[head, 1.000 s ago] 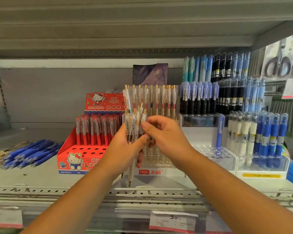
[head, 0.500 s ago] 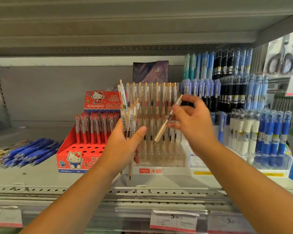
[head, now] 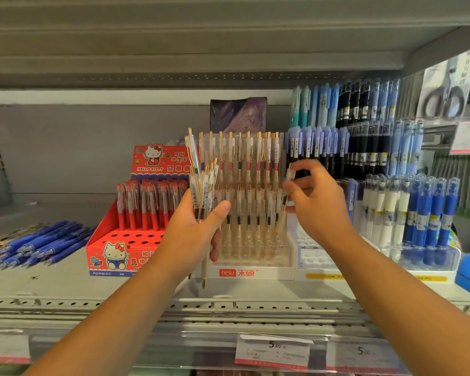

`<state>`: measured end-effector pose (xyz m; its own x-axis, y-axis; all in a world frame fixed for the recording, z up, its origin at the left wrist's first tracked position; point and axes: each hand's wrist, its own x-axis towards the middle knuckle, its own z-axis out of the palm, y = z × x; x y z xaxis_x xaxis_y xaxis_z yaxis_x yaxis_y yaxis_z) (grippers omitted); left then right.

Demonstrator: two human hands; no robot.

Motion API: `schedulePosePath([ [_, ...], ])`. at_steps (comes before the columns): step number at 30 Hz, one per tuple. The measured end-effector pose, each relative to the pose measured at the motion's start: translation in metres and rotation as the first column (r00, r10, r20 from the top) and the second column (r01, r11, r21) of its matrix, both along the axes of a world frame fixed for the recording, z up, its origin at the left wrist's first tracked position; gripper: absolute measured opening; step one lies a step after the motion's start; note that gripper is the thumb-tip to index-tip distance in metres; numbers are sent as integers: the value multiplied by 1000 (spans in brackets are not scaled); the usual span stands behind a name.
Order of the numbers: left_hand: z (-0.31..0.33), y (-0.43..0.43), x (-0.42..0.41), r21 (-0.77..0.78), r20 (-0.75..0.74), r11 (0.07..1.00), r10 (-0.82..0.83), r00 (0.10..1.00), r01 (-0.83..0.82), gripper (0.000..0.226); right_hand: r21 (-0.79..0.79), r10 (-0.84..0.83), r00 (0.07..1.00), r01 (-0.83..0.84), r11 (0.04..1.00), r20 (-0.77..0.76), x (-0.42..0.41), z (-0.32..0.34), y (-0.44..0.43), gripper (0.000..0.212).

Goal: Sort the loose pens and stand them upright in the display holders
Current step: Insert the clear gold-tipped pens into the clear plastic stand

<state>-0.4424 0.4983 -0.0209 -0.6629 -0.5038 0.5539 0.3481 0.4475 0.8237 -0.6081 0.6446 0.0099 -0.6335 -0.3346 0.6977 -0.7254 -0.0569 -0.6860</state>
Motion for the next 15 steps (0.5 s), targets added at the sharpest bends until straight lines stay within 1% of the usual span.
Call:
schedulePosePath([
  [4, 0, 0, 0, 11, -8, 1000, -1, 1000, 1, 18, 97, -21, 1000, 22, 995, -7, -1, -3, -2, 25],
  [8, -1, 0, 0, 5, -3, 1000, -5, 1000, 5, 17, 253, -41, 999, 42, 967, -12, -2, -6, -2, 17],
  [15, -2, 0, 0, 35, 1, 999, 1, 1000, -1, 23, 284, -66, 998, 67, 957, -13, -2, -5, 2, 17],
])
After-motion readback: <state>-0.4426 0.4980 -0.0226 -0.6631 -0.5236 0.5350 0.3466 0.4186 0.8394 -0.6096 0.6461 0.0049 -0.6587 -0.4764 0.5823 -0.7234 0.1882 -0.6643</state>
